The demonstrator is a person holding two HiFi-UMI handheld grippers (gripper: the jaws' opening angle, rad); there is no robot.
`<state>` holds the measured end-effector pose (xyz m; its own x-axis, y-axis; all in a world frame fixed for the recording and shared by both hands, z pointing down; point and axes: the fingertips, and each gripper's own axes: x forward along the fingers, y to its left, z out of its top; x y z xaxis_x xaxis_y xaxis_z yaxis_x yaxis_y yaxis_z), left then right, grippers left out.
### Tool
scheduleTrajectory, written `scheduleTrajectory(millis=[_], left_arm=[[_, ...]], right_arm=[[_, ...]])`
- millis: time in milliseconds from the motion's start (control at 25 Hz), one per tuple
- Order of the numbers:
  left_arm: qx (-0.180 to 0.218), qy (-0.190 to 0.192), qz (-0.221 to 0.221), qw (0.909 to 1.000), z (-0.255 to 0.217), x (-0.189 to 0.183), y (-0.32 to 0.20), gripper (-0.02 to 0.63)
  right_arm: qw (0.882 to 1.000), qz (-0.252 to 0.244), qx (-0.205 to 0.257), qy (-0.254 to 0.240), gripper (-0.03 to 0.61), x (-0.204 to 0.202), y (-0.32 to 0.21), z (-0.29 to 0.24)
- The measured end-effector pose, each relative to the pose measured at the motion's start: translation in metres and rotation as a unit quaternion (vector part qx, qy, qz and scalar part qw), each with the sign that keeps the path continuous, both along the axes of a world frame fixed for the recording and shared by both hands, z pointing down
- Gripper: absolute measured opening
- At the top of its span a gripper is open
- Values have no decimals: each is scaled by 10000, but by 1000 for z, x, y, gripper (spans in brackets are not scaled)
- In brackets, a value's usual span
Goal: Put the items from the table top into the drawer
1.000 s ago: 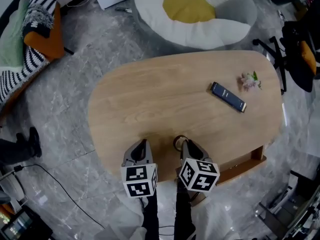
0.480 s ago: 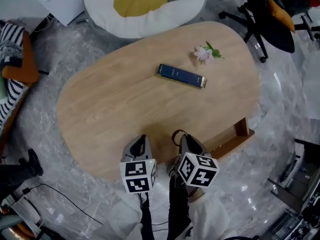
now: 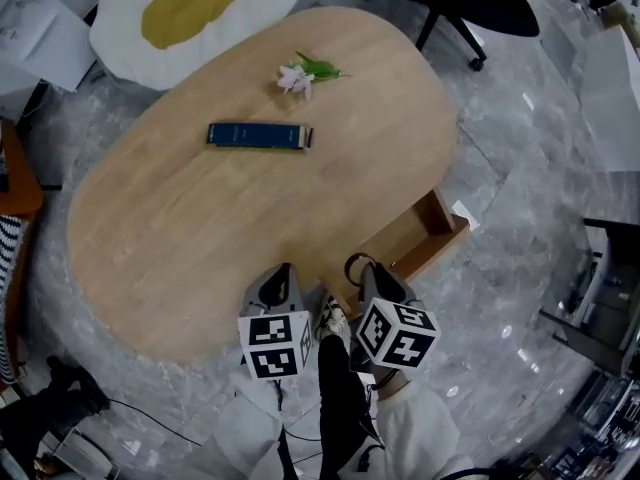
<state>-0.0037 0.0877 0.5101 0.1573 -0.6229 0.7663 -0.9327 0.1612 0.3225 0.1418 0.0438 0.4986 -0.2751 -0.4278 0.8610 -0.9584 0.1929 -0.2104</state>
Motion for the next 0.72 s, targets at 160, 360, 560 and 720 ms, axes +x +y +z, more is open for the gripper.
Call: scheduleTrajectory(millis=[160, 360, 560, 720], left_arm=[[-38, 8, 227, 9997, 3, 36, -10, -6], [-129, -31, 357, 9993, 10, 61, -17, -6], [-188, -54, 375, 9991, 18, 73, -24, -6], [-218, -57, 371, 9991, 23, 76, -28, -6]], right_arm=[[9996, 265, -63, 23, 101, 41, -3, 4], [9995, 309, -89, -12, 103, 64, -7, 10], [9989, 237, -73, -390, 116, 63, -13, 20], [9967, 329, -297, -687, 262, 62, -14, 31]])
